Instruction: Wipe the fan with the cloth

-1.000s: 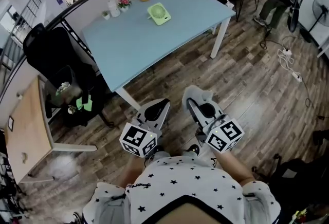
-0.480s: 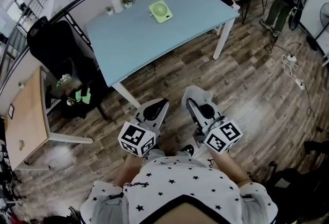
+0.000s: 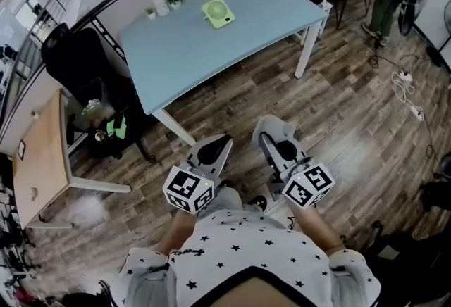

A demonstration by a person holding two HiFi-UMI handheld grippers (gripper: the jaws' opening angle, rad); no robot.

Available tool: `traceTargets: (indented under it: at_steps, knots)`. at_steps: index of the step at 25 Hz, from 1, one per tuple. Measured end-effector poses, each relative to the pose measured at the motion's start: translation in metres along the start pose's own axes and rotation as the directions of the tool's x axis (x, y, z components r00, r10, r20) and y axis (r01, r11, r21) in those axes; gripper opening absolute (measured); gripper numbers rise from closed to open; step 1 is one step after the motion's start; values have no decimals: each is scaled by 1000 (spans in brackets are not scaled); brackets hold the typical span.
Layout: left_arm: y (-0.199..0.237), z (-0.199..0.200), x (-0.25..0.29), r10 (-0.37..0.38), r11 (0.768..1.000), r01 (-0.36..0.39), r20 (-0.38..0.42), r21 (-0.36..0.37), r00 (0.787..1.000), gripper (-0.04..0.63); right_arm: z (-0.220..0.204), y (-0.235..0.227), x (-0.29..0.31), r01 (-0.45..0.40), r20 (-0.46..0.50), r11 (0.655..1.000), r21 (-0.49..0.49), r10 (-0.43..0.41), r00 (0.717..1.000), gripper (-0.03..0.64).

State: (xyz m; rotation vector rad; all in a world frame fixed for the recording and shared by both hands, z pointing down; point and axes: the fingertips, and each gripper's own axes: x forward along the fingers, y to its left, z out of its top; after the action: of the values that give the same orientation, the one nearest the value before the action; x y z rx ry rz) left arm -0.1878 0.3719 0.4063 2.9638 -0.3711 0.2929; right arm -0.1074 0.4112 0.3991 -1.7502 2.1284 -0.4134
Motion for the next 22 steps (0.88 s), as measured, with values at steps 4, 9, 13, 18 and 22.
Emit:
traceTargets:
  at_steps: [4, 9, 13, 18, 22]
  knots:
    - [-9, 4, 13, -22, 1000, 22, 15, 6, 1000, 40, 0, -11, -13, 29, 11, 999, 21, -29, 1000, 49]
    - [-23, 5, 35, -75, 997, 75, 26, 8, 997, 40, 6, -25, -24, 64, 23, 998, 9, -64, 998, 49]
    - [-21, 8, 50, -93, 996, 93, 28, 7, 995, 40, 16, -37, -24, 80, 35, 997, 9, -80, 996, 49]
    - [-12, 13, 65, -100, 995, 99, 47, 5, 994, 40, 22, -51, -18, 95, 38, 995, 2, -95, 995, 49]
    - [0, 16, 78, -93, 996, 93, 57, 0, 994, 40, 27, -63, -3, 86, 27, 996, -10, -86, 996, 49]
